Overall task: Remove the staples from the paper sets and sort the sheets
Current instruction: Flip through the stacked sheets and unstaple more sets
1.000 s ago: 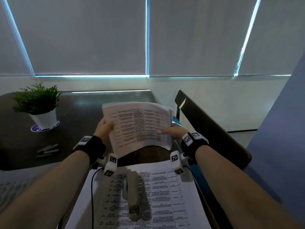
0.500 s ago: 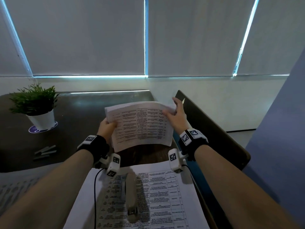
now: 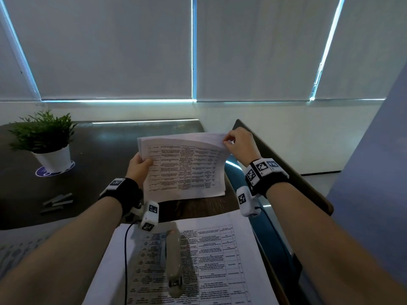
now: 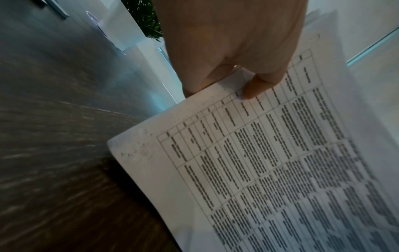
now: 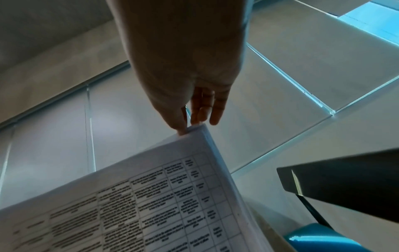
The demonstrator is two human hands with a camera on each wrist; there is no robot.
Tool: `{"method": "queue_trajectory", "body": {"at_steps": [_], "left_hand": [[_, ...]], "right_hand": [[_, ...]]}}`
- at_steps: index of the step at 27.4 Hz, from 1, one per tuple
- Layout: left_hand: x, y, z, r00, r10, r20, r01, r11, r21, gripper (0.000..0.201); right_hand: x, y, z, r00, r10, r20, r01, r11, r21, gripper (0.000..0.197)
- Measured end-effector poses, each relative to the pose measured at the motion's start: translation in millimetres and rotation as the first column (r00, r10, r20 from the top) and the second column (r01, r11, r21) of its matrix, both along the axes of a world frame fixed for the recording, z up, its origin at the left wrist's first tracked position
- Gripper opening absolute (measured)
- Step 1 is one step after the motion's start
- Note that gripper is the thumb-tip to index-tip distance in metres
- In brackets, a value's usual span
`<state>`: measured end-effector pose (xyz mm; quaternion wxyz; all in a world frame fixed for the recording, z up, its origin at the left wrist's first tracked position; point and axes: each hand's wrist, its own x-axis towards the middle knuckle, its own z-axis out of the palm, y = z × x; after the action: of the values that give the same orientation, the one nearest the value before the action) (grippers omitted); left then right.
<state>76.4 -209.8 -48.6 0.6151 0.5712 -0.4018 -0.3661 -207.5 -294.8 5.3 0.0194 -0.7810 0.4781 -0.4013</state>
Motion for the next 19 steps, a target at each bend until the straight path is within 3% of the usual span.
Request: {"method": "queue_trajectory", "body": {"at_steps": [3,6,9,11,12,13,14,15,16,19], "left_hand": [[1.9,1.3,-0.8,1.0,0.006,-0.01,-0.006,1.0,-0.002,0.026],[5.1,0.4,-4.3,0.999,0.029,-0.022,-0.029,0.999,-0.014,0.024],[5.1,-0.6,-7.2,0.998,0.043,-0.04,-0.044,0.999,-0.025,0.023],[4.4,0.3,-8.0,0.997,0.047,-0.055,-0.049,0.998,-0.027,0.022],[4.8,1.3,-6.8,0.997,0.047,-0.061,-0.049,0.998,-0.034,0.022],[5.5,2.7,-4.4,0.997,0.042,-0.067,-0.045,0.998,-0.048,0.023],[5.8,4.0,-0.2,0.997,0.03,-0.078,-0.036,0.997,-0.071,0.023],[6.7,3.7,5.3,0.996,0.015,-0.087,-0.024,0.994,-0.106,0.023],[7.1,1.5,12.1,0.996,0.006,-0.09,-0.019,0.99,-0.14,0.024],[9.9,-6.1,25.2,0.998,0.02,-0.061,-0.033,0.978,-0.208,0.028]], "right_hand": [[4.9,-0.7,4.1,1.0,0.016,-0.015,-0.017,0.999,-0.039,0.011],[12.7,6.1,7.3,0.99,0.02,-0.14,-0.042,0.987,-0.154,0.013],[19.5,14.1,4.5,0.974,-0.018,-0.225,-0.012,0.991,-0.131,0.015],[17.1,12.2,0.2,1.0,-0.003,0.024,0.003,1.0,0.01,0.024],[14.6,12.2,-1.8,0.978,0.018,0.209,-0.055,0.983,0.174,0.05],[11.9,14.0,-5.1,0.925,0.023,0.379,-0.168,0.92,0.354,0.08],[9.0,16.6,-9.6,0.859,0.017,0.512,-0.299,0.828,0.474,0.098],[7.4,20.7,-11.7,0.789,0.031,0.613,-0.427,0.745,0.512,0.096],[5.7,23.0,-13.3,0.726,0.069,0.684,-0.53,0.69,0.493,0.08],[6.3,20.6,-19.2,0.649,0.082,0.757,-0.582,0.693,0.424,0.035]]}}
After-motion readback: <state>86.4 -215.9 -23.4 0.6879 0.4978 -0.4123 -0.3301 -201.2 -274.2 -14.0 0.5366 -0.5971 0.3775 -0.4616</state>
